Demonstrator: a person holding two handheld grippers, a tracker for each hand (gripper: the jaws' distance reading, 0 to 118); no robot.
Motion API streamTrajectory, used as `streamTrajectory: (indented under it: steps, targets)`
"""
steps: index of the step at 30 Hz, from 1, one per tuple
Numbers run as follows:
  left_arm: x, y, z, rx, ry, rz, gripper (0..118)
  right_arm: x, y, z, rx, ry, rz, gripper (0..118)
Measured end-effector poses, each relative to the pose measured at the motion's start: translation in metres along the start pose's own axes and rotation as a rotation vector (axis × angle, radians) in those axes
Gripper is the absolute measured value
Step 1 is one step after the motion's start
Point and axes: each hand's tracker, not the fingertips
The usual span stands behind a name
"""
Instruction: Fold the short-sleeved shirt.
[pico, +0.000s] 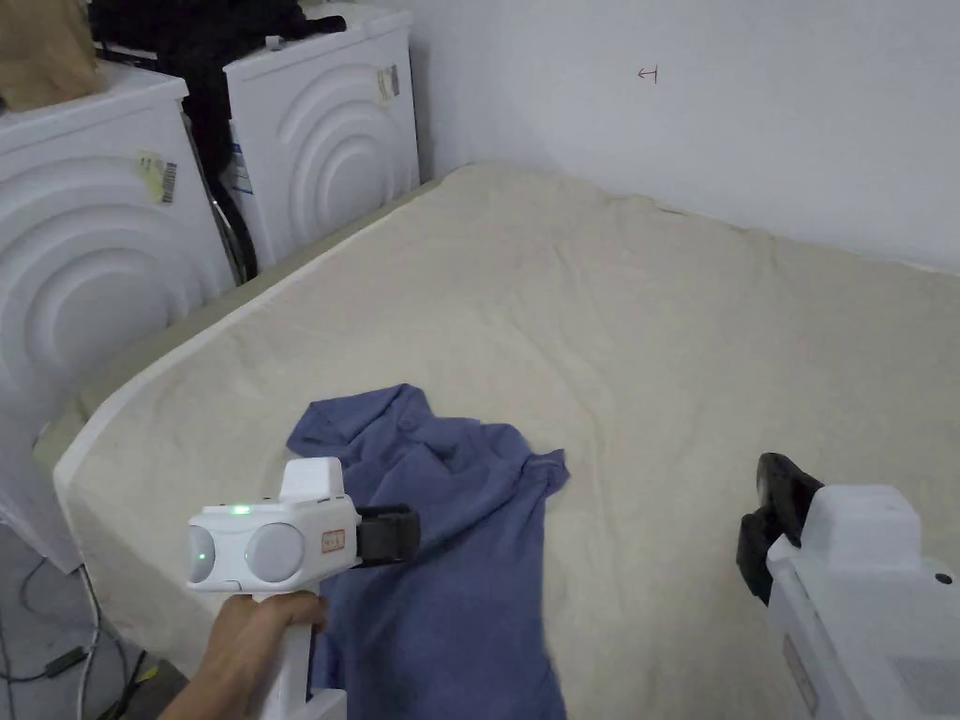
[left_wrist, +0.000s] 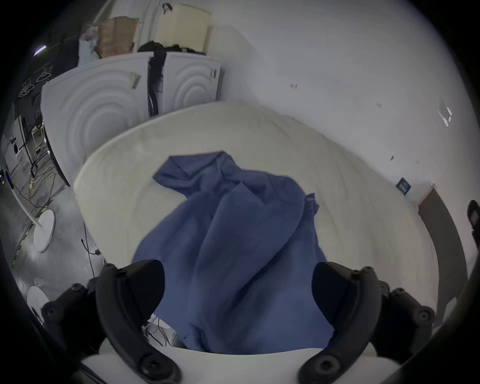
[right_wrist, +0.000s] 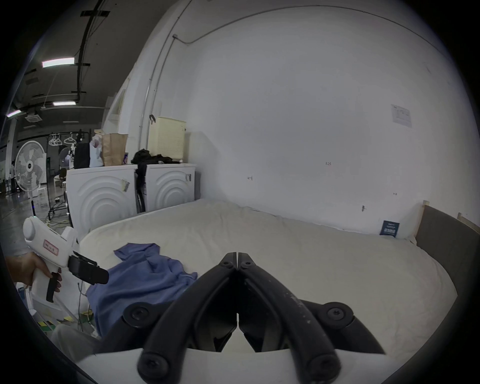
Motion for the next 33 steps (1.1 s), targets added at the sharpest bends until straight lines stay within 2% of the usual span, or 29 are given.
streamTrajectory:
  steps: [6, 7, 9, 11, 12, 13, 14, 15, 18, 19, 21, 24, 29, 33]
  targets:
    - [0.004, -0.008, -0.068, -0.121, 0.060, -0.031, 112, 0.024, -0.016, -0.003, -0.043, -0.061, -0.002, 1]
    - [0.005, -0.010, -0.074, -0.131, 0.070, -0.023, 105, 0.029, -0.019, -0.004, -0.054, -0.074, -0.001, 1]
    - [0.006, -0.014, -0.088, -0.156, 0.071, -0.034, 83, 0.036, -0.024, -0.006, -0.070, -0.089, -0.006, 1]
    - [0.010, -0.022, -0.097, -0.188, 0.088, -0.054, 72, 0.042, -0.029, -0.007, -0.088, -0.103, -0.011, 1]
    - [0.015, -0.025, -0.092, -0.146, 0.125, -0.090, 68, 0.045, -0.031, -0.008, -0.098, -0.108, -0.013, 1]
    - [0.019, -0.025, -0.088, -0.127, 0.106, -0.113, 53, 0.047, -0.033, -0.008, -0.102, -0.112, -0.016, 1]
    - [0.021, -0.025, -0.084, -0.122, 0.064, -0.113, 5, 0.049, -0.035, -0.007, -0.105, -0.115, -0.020, 1]
    - [0.024, -0.025, -0.083, -0.120, 0.012, -0.095, 2, 0.051, -0.035, -0.007, -0.108, -0.116, -0.024, 1]
    - [0.035, -0.027, -0.083, -0.118, 0.092, -0.138, 2, 0.056, -0.034, -0.002, -0.110, -0.115, -0.032, 1]
    - [0.036, -0.024, -0.073, -0.092, 0.098, -0.114, 1, 0.059, -0.033, 0.001, -0.106, -0.116, -0.035, 1]
    - [0.037, -0.018, -0.054, -0.024, 0.041, -0.022, 1, 0.064, -0.031, 0.010, -0.091, -0.119, -0.038, 1]
    - [0.046, -0.002, -0.020, 0.035, -0.022, 0.000, 1, 0.075, -0.028, 0.022, -0.073, -0.135, -0.049, 1]
    - [0.092, 0.031, 0.043, 0.153, -0.146, -0.080, 1, 0.093, -0.023, 0.051, -0.034, -0.169, -0.074, 1]
    - [0.155, 0.063, 0.092, 0.263, -0.253, -0.187, 1, 0.111, -0.019, 0.079, -0.001, -0.208, -0.094, 1]
